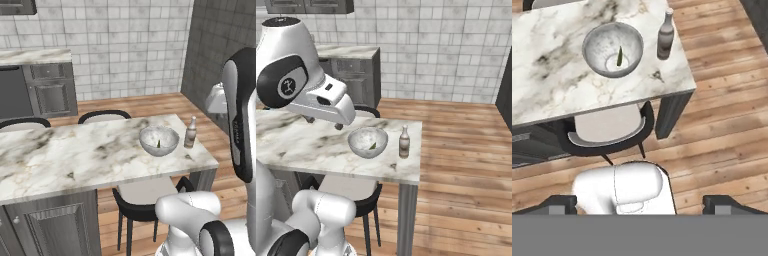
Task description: There is a bowl on the dining counter. Grab a lemon wedge from the fridge and place it in the bowl. Then get the liquor bottle and glass cup from the cabinet and place them next to the bowl.
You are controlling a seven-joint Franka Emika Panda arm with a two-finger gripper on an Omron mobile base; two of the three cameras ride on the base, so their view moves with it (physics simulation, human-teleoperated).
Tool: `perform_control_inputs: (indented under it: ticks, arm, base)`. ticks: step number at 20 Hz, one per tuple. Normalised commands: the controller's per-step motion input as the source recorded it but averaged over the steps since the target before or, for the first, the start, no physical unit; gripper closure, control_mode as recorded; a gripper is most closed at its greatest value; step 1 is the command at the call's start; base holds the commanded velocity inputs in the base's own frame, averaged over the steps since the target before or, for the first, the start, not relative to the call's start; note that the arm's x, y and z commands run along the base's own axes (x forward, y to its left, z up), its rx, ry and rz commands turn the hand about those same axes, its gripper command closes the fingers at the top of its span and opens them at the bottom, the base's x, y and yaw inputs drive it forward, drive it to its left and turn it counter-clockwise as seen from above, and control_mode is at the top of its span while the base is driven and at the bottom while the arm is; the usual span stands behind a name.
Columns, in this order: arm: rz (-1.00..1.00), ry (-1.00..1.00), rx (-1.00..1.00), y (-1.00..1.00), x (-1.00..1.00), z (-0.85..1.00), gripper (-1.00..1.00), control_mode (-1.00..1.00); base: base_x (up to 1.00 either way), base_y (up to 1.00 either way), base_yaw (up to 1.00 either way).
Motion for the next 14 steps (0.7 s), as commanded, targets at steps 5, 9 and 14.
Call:
perform_control_inputs:
  ticks: [5, 9, 14]
  arm:
    - [0.0, 0.0, 0.0, 0.0, 0.0, 0.0, -1.0, 1.0]
    - [0.0, 0.0, 0.0, 0.0, 0.0, 0.0, -1.0, 1.0]
    - [0.0, 0.0, 0.0, 0.0, 0.0, 0.0, -1.0, 1.0]
  base:
    - [-0.85, 0.06, 0.41]
    - [-0.47, 0.09, 0.95]
    - [-0.12, 0.07, 1.0]
